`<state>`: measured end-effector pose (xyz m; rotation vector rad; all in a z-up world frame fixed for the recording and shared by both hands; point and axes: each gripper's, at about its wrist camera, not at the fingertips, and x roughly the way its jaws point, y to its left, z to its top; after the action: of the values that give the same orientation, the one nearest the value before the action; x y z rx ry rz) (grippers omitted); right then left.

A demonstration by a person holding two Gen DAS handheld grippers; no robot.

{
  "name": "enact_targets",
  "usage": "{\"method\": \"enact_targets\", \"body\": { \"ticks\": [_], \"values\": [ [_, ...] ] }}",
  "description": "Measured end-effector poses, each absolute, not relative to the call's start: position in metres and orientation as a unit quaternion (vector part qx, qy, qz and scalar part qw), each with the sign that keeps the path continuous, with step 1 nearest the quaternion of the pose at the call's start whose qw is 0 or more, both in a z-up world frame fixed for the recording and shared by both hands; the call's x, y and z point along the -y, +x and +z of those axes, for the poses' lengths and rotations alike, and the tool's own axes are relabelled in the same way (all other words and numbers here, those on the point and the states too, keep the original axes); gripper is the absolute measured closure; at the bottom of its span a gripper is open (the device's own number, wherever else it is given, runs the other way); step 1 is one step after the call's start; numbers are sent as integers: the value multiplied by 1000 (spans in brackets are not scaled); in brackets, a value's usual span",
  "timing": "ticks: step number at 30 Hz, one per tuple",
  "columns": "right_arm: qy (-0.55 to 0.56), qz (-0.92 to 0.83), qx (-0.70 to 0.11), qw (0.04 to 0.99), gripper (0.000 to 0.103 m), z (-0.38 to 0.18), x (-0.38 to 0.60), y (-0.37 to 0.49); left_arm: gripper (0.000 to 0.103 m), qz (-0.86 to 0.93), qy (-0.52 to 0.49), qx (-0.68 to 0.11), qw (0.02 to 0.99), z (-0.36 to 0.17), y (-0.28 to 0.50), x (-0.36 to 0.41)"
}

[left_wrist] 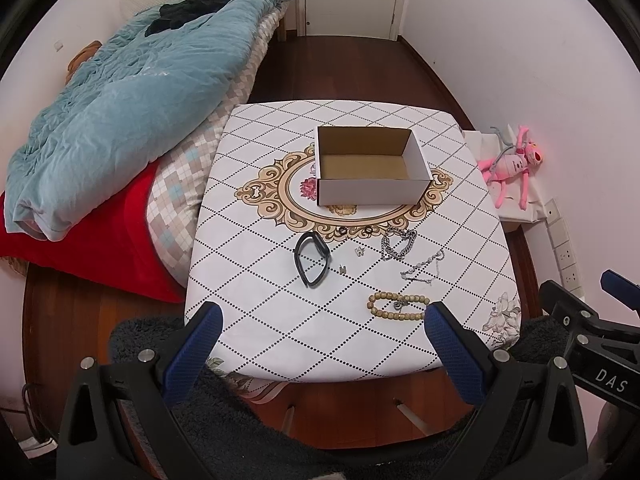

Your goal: Organize jewelry

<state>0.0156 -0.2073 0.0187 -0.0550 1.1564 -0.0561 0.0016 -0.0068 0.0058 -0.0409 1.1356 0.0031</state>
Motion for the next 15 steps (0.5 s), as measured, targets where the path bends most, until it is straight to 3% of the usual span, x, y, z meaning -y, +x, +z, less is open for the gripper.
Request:
{"method": "enact_targets", "body": {
  "ticks": [15],
  "values": [
    [-27,-28,-542,840,0,23,206,15,0,2,-18,-535,844,12,2,5]
  ]
}}
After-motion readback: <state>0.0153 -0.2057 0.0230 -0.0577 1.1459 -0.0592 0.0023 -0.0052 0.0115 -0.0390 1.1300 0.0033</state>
